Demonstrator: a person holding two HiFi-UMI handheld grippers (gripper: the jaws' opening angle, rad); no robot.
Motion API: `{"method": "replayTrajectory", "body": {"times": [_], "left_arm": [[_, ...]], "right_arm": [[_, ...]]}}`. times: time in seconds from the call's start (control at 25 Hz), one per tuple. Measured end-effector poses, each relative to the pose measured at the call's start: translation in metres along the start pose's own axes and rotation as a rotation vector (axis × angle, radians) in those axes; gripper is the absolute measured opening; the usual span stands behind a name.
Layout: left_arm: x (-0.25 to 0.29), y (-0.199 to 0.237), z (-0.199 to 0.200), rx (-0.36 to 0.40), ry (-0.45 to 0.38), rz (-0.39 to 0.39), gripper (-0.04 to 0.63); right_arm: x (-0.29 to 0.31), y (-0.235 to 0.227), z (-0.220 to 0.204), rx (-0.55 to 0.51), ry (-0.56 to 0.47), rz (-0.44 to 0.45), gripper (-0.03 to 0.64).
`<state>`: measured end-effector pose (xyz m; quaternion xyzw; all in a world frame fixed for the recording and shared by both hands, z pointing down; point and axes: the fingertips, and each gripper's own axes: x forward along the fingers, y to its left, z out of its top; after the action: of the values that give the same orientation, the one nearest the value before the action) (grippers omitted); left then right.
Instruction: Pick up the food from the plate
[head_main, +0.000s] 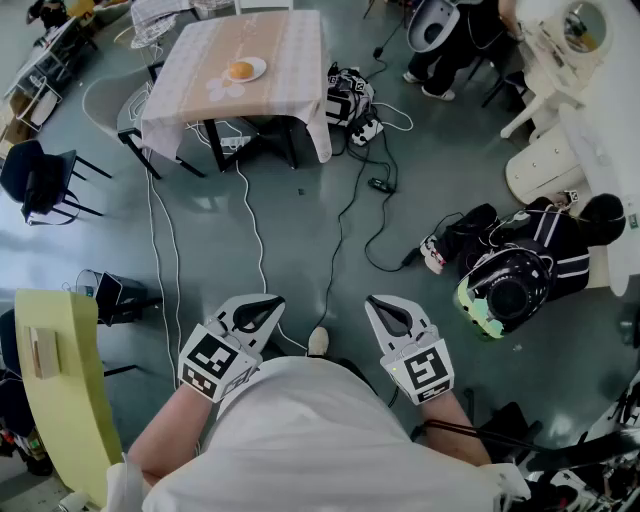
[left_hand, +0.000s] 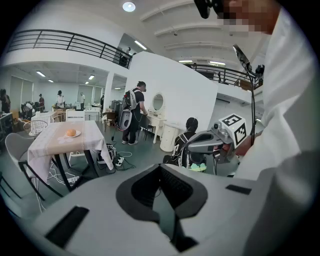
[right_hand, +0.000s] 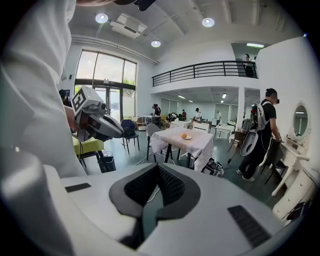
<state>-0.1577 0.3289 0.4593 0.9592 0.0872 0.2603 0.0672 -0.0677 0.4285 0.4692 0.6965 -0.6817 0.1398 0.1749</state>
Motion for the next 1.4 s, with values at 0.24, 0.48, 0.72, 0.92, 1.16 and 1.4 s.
{"method": "replayTrajectory", "body": {"times": [0.24, 0.48, 0.72, 0.92, 1.16, 1.4], "left_arm": [[0.014, 0.014, 0.015, -0.006, -0.017, 0.031, 0.008], [0.031, 0.048, 0.024, -0.013, -0.02, 0.026, 0.009], [0.066, 0.101, 0.06, -0.012, -0.084, -0.08, 0.009], [0.074, 0.165, 0.108, 0.036, -0.15, -0.126, 0.009], [0.051, 0.267, 0.126, -0.007, -0.182, -0.081, 0.023], [0.027, 0.338, 0.126, -0.074, -0.197, 0.043, 0.035]], "right_arm": [[0.009, -0.021, -0.008, 0.01, 0.006, 0.002, 0.012], [0.038, -0.039, 0.004, -0.001, 0.002, 0.0, 0.012], [0.082, -0.077, 0.024, 0.064, 0.021, -0.041, 0.013], [0.151, -0.113, 0.068, 0.013, 0.06, -0.032, 0.015], [0.254, -0.147, 0.129, -0.071, 0.068, -0.022, 0.145], [0.341, -0.163, 0.17, -0.154, 0.064, 0.076, 0.153]]}}
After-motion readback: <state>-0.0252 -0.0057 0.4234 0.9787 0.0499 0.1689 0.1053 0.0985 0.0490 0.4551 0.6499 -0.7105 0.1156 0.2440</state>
